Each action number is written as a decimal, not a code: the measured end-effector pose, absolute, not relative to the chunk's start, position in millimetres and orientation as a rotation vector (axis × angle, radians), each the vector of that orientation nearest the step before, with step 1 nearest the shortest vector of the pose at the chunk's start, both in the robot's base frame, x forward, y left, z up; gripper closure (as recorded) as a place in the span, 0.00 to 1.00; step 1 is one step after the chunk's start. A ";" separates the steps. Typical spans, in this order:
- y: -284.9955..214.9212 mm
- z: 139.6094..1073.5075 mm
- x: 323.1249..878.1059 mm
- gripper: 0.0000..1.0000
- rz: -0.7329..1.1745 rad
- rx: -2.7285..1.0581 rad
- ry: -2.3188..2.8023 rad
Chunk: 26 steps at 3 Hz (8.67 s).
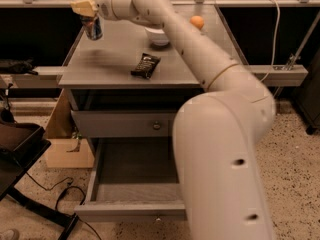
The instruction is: Place redbull can into middle drawer
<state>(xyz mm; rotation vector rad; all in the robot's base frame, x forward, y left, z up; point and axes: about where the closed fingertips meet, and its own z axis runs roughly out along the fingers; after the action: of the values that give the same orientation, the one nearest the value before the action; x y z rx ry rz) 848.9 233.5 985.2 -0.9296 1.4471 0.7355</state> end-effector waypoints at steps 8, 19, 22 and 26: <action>80.4 957.0 624.3 1.00 0.664 -0.833 1.461; 127.4 626.0 569.7 1.00 0.856 -1.080 1.419; 124.9 486.6 560.9 1.00 1.145 -1.124 1.374; 124.5 483.9 561.0 0.05 1.148 -1.126 1.377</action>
Offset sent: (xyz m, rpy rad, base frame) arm -0.1667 -0.0820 0.0170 -0.0698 0.0999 -0.0565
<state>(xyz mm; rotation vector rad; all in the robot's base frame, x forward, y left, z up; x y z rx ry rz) 561.0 124.5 483.9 -1.1255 1.3766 1.1483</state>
